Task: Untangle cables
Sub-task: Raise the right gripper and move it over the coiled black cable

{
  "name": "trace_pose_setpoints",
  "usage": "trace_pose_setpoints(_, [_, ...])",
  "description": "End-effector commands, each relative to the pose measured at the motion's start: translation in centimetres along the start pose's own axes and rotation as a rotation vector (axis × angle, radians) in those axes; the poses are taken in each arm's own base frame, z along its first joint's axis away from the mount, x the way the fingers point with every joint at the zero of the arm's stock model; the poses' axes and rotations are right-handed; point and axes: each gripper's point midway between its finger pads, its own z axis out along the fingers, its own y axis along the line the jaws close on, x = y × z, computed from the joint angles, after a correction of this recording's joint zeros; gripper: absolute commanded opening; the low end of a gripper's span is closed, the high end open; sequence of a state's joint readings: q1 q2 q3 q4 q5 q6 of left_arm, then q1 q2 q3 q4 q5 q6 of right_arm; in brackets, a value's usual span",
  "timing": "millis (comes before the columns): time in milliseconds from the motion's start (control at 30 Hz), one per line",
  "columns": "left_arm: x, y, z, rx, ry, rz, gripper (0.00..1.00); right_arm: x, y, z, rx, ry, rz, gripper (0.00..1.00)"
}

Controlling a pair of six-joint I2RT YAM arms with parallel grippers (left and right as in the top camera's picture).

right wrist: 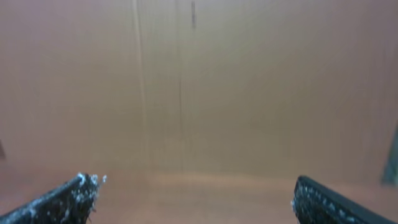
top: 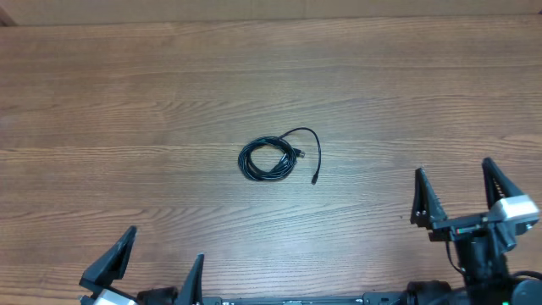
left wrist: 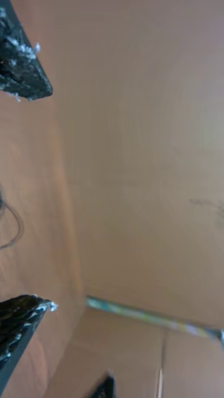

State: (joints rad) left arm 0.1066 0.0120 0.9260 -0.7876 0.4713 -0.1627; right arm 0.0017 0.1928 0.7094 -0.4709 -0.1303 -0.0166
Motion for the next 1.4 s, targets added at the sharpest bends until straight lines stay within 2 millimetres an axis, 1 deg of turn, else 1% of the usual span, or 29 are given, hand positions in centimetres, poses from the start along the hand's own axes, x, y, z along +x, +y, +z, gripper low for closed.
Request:
trace_pose_setpoints(0, [0.7, 2.1, -1.0, -0.147, 0.026, -0.060, 1.00, -1.6, 0.0, 0.2, 0.008, 0.097, -0.003, 1.00])
trace_pose_setpoints(67, [2.3, 3.2, -1.2, -0.210, 0.085, -0.109, 1.00, -1.0, -0.1, 0.4, 0.013, 0.207, 0.018, 1.00])
trace_pose_setpoints(133, [3.3, 3.4, -1.2, -0.217, 0.124, -0.158, 1.00, -0.2, 0.2, 0.7, -0.002, 0.344, 0.045, 1.00])
trace_pose_setpoints(233, [3.4, 3.1, -0.8, -0.199, 0.138, -0.217, 1.00, 0.8, 1.8, 0.6, -0.085, 0.540, 0.103, 1.00])
trace_pose_setpoints(300, [2.9, 2.2, -0.3, -0.137, 0.132, -0.237, 1.00, 0.9, 3.1, 0.3, -0.154, 0.650, 0.152, 1.00])
trace_pose_setpoints(333, [2.5, 1.2, -0.1, -0.082, 0.125, -0.234, 1.00, 0.7, 3.9, 0.3, -0.196, 0.696, 0.181, 1.00])
trace_pose_setpoints(433, [1.8, -1.1, 0.0, 0.057, 0.115, -0.221, 1.00, 0.3, 5.2, 0.4, -0.265, 0.779, 0.237, 1.00])
trace_pose_setpoints(467, [2.0, -1.4, -0.1, 0.075, 0.125, -0.226, 1.00, 0.3, 5.5, 0.5, -0.285, 0.796, 0.252, 1.00])
trace_pose_setpoints(533, [2.7, -1.5, -0.2, 0.074, 0.155, -0.243, 1.00, 0.7, 6.6, 0.4, -0.346, 0.843, 0.299, 1.00])
trace_pose_setpoints(567, [2.9, -1.4, -0.2, 0.072, 0.163, -0.248, 1.00, 1.0, 6.8, 0.3, -0.354, 0.866, 0.314, 1.00])
trace_pose_setpoints(767, [4.1, -1.3, -0.3, 0.056, 0.207, -0.270, 0.99, 2.4, 6.8, 1.1, -0.360, 0.948, 0.355, 1.00])
trace_pose_setpoints(800, [4.1, -1.2, -0.3, 0.057, 0.207, -0.261, 1.00, 2.5, 6.9, 1.3, -0.364, 0.954, 0.360, 0.96])
trace_pose_setpoints(833, [4.2, -1.2, -0.2, 0.056, 0.211, -0.261, 1.00, 2.7, 6.8, 1.7, -0.366, 0.960, 0.364, 0.82])
trace_pose_setpoints(867, [4.5, -1.1, -0.1, 0.055, 0.216, -0.264, 1.00, 2.8, 6.8, 1.9, -0.365, 0.966, 0.366, 0.80])
trace_pose_setpoints(900, [4.9, -0.9, 0.1, 0.052, 0.226, -0.271, 1.00, 3.1, 6.7, 2.2, -0.362, 0.980, 0.371, 0.82])
trace_pose_setpoints(1000, [6.5, -0.3, 0.7, 0.043, 0.267, -0.297, 1.00, 4.1, 6.5, 3.2, -0.336, 1.031, 0.427, 1.00])
trace_pose_setpoints(1100, [8.0, 0.0, 1.2, 0.039, 0.307, -0.358, 0.99, 4.9, 6.3, 4.5, -0.314, 1.060, 0.466, 1.00])
trace_pose_setpoints(1200, [8.5, -0.8, 1.5, 0.099, 0.327, -0.379, 1.00, 5.6, 6.6, 5.7, -0.335, 1.094, 0.512, 1.00])
trace_pose_setpoints(1233, [8.2, -1.4, 1.6, 0.139, 0.318, -0.375, 1.00, 5.7, 6.9, 6.5, -0.363, 1.092, 0.528, 1.00])
trace_pose_setpoints(1367, [6.5, -2.1, 1.9, 0.198, 0.257, -0.333, 1.00, 6.2, 7.0, 8.9, -0.399, 1.068, 0.538, 1.00])
